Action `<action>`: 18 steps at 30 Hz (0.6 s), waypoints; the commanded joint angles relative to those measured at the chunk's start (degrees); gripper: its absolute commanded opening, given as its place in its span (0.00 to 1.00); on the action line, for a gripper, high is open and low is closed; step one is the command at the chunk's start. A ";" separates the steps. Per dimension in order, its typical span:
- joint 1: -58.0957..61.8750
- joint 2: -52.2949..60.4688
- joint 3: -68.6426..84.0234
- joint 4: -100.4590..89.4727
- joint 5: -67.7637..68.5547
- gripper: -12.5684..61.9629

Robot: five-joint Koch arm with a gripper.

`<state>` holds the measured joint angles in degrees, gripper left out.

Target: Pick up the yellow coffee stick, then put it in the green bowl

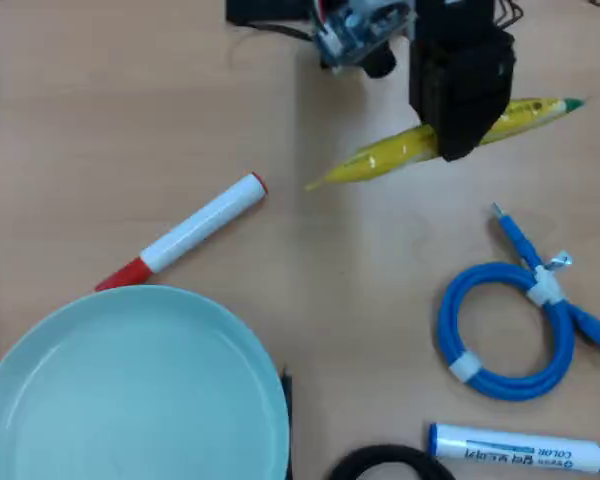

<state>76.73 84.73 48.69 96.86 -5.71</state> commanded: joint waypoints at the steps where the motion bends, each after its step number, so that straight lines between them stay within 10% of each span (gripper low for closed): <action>1: 2.37 3.78 -6.59 -2.29 -1.76 0.08; 18: 31.03 2.90 -7.56 -18.98 -1.14 0.08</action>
<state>105.38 84.73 45.53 84.73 -6.77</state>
